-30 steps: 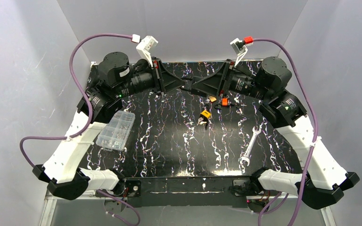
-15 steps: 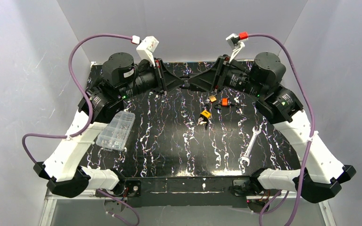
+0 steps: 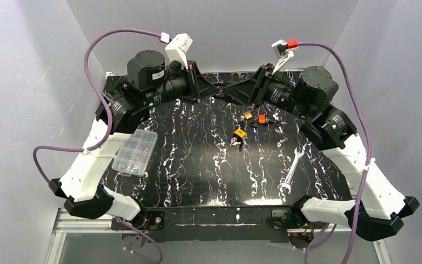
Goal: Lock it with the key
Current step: Lock the lock.
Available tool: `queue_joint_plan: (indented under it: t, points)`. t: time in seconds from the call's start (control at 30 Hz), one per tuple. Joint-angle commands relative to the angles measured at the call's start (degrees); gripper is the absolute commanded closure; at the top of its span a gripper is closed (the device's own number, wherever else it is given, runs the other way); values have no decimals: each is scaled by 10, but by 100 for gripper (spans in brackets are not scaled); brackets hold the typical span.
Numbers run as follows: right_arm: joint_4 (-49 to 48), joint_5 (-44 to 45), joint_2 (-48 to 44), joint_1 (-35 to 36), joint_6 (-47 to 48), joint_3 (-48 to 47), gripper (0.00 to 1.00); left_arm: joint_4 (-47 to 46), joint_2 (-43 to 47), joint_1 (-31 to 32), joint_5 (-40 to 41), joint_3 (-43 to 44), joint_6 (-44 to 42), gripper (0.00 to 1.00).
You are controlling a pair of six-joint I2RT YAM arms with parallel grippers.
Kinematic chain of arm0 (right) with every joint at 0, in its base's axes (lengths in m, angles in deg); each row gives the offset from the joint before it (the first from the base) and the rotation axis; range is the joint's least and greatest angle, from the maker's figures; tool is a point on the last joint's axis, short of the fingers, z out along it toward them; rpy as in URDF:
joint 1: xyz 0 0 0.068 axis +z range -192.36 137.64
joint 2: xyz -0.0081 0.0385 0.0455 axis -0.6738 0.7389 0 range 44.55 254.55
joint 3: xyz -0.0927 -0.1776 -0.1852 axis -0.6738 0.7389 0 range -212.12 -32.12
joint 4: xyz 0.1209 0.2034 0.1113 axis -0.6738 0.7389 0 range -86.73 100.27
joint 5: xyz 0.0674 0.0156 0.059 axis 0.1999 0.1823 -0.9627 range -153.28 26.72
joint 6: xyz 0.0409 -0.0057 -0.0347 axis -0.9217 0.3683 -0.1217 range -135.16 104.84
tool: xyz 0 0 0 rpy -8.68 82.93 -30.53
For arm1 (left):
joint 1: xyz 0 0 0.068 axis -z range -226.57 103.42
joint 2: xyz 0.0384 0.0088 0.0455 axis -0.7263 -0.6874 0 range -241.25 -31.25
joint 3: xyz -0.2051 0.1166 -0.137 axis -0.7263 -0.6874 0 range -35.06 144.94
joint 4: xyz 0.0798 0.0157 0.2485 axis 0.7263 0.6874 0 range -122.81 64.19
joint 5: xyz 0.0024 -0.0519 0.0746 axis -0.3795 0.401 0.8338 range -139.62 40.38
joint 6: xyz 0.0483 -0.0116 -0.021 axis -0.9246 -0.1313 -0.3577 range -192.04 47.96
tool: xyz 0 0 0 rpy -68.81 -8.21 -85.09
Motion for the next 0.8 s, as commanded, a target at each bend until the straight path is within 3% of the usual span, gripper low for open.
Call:
queue_joint_plan:
  t: [0.0, 0.2, 0.37, 0.53, 0.77]
  points:
    - [-2, -35, 57, 48, 24, 34, 99, -214, -35, 53, -190, 47, 115, 100]
    - [7, -24, 71, 68, 29, 34, 99, -218, -50, 53, -186, 81, 112, 100]
    - [31, -15, 60, 71, 35, 41, 99, -137, -61, 53, -178, 133, 30, 100]
    - [48, -40, 55, 70, 35, 29, 99, -117, -51, 54, -173, 122, -22, 100]
    - [27, -94, 57, 70, 36, 23, 99, -130, -43, 53, -181, 101, -17, 100]
